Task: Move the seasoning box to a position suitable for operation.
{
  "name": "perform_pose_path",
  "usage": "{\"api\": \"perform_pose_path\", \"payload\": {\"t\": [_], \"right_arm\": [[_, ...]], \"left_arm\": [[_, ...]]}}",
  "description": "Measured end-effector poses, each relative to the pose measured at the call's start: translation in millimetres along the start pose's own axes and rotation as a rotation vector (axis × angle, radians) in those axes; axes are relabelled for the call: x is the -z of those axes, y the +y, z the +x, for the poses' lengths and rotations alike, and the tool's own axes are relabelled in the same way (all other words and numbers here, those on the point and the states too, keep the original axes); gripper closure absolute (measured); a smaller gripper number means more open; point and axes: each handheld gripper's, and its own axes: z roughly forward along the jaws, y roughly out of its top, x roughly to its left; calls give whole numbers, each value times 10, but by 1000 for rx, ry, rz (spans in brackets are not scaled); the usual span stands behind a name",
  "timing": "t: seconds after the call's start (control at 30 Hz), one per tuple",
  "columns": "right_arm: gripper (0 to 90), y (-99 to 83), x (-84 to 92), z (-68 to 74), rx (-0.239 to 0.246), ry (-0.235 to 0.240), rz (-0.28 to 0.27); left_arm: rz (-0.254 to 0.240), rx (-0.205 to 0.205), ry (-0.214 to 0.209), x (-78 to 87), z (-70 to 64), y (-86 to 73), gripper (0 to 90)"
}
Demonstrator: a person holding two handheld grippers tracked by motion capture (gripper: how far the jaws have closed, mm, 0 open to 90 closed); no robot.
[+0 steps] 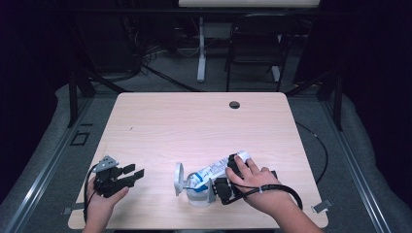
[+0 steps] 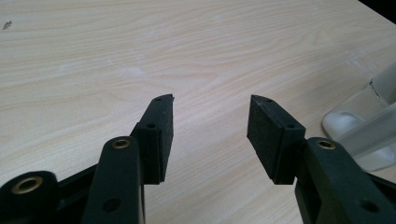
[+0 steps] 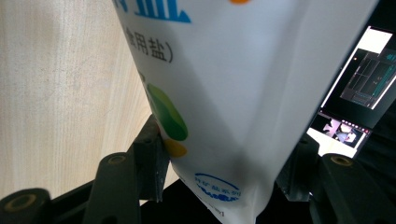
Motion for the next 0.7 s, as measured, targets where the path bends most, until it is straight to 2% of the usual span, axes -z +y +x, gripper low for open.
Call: {"api": "perform_pose_path", "payload": {"t": [0.57,0.7], "right_arm": [[458,14,-5,-6,8,-1,5],[458,10,-10,-1,4,0,-2]], "left_arm": [[-9,4,1,12,22,-12,514],[1,-2,0,6,27,-19,514]]}}
